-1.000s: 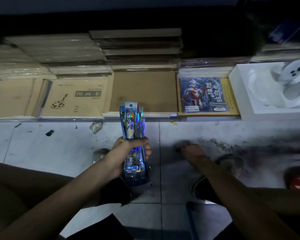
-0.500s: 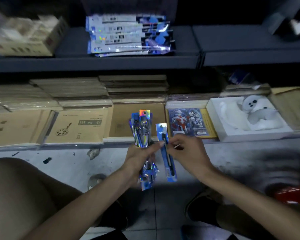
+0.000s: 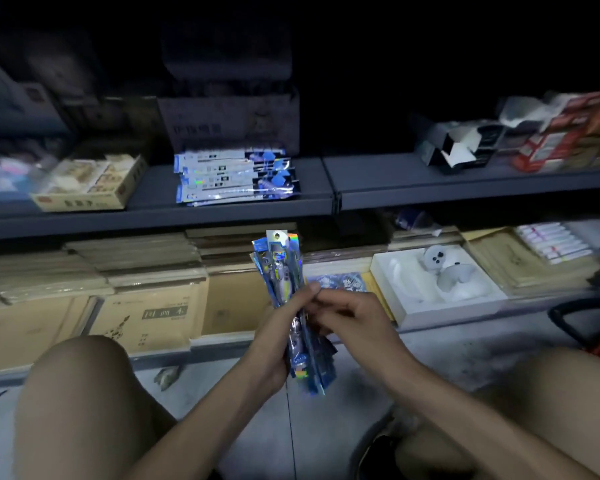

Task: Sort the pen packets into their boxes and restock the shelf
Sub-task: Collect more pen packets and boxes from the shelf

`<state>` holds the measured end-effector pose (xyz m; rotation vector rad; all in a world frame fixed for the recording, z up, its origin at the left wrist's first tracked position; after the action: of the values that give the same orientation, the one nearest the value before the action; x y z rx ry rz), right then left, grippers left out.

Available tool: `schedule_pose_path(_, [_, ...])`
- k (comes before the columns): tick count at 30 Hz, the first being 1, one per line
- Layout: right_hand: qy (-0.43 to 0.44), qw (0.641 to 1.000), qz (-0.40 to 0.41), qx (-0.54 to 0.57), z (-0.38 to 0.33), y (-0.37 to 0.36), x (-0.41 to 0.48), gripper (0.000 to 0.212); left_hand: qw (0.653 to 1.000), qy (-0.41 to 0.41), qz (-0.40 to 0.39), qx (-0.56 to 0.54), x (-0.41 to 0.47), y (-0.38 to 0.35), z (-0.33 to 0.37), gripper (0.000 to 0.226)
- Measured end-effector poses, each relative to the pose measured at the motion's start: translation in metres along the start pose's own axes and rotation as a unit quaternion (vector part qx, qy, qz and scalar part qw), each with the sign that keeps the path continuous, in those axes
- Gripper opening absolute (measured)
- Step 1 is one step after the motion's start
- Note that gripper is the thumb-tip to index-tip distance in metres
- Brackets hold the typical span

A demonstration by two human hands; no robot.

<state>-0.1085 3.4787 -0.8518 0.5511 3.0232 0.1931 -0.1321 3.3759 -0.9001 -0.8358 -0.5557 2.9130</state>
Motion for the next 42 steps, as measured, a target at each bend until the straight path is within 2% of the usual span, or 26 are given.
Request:
schedule_pose_path(3, [0.007,1.000,0.026,0.013,-0.021,0.020,-0.001,0.045,0.999,-0.009,-0.032,-0.011,-0.003,-0.016,0.009,0.034])
schedule_pose_path(6, [0.058,0.996,0.059,0.016,-0.048,0.042,-0.004,0.047,0.998,-0.041,-0.039,0.000,-0.009,-0.037,0.023,0.044])
schedule_pose_path(9, [0.127,0.983,0.133,0.012,-0.075,0.067,-0.002,0.038,0.990,-0.141,0.017,0.002,-0.013,-0.058,0.058,0.015])
schedule_pose_path(11, [0.143,0.973,0.175,0.048,-0.088,0.083,0.005,0.028,0.975,-0.214,0.052,0.022,-0.012,-0.075,0.083,0.024])
schedule_pose_path(13, [0.156,0.966,0.195,0.071,-0.099,0.094,0.016,0.027,0.962,-0.264,0.062,0.022,-0.007,-0.096,0.102,0.026])
schedule_pose_path(14, [0.161,0.965,0.197,0.063,-0.104,0.098,0.022,0.033,0.955,-0.288,0.068,0.018,-0.004,-0.105,0.112,0.025])
schedule_pose_path(17, [0.151,0.977,0.148,0.012,-0.116,0.100,0.052,0.075,0.937,-0.345,0.057,0.014,0.003,-0.138,0.138,0.018])
schedule_pose_path(19, [0.145,0.983,0.110,-0.009,-0.125,0.096,0.079,0.098,0.924,-0.380,0.044,0.016,0.011,-0.161,0.154,0.021])
schedule_pose_path(21, [0.155,0.982,0.103,-0.028,-0.135,0.095,0.110,0.110,0.909,-0.413,0.041,0.030,0.021,-0.183,0.168,0.026])
schedule_pose_path(23, [0.175,0.976,0.119,-0.043,-0.145,0.098,0.140,0.113,0.891,-0.450,0.036,0.053,0.030,-0.205,0.184,0.028])
schedule_pose_path(26, [0.201,0.969,0.135,-0.040,-0.161,0.105,0.179,0.105,0.874,-0.485,0.008,0.041,0.044,-0.228,0.206,0.021])
schedule_pose_path(30, [0.191,0.971,0.147,0.005,-0.155,0.111,0.215,0.078,0.865,-0.498,-0.023,0.050,0.074,-0.246,0.202,0.012])
schedule_pose_path(35, [0.143,0.976,0.163,0.038,-0.125,0.107,0.236,0.042,0.907,-0.420,0.003,0.038,0.108,-0.241,0.178,0.016])
schedule_pose_path(38, [0.131,0.973,0.185,0.051,-0.139,0.112,0.242,0.038,0.892,-0.444,0.043,0.081,0.102,-0.244,0.194,0.029])
schedule_pose_path(42, [0.115,0.974,0.191,0.029,-0.149,0.113,0.248,0.039,0.869,-0.474,0.064,0.127,0.098,-0.245,0.206,0.013])
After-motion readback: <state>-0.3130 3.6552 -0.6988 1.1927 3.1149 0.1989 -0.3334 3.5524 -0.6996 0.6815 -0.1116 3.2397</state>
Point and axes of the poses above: each hand's wrist, its own x-axis towards the middle knuckle, its own y-axis out of the back of the hand, z = x × y, the point moved 9 cm from there along x, towards the middle knuckle, and after that the axes turned 14 degrees about z, right-handed, at the moved point
